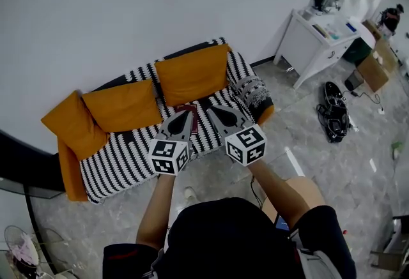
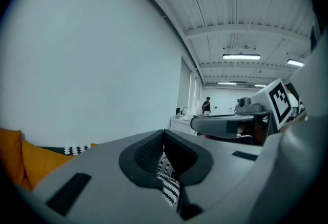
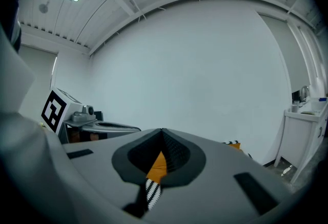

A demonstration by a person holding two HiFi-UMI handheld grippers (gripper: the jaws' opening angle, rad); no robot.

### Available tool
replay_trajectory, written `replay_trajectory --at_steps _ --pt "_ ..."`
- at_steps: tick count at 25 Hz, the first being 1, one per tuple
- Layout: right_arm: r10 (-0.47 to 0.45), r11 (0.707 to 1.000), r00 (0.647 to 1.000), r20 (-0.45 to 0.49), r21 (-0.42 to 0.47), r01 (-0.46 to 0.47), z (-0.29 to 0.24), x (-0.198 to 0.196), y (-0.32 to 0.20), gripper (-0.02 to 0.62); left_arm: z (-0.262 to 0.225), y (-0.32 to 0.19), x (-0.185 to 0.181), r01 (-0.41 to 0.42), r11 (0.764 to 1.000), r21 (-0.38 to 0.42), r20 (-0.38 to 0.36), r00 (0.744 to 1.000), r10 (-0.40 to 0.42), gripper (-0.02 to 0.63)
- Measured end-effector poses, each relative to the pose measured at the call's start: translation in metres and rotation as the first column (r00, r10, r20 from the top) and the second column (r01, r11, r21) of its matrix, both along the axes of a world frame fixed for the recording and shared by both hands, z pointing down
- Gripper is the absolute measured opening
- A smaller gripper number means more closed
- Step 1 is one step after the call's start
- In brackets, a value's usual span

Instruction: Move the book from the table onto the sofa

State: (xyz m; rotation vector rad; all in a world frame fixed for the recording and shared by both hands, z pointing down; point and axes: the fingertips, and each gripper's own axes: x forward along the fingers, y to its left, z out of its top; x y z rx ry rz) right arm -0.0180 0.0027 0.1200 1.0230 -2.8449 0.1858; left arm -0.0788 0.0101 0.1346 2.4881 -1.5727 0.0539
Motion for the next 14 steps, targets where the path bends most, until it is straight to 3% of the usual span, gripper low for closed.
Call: replay_trajectory --at_steps 14 --pt "0.019 1.0 0.999 0.028 -0.014 -0.018 -0.0021 0.0076 0.005 0.015 0.0014 0.0037 -0.001 0.011 1.0 -0.022 -0.024 1.0 -0.012 0.017"
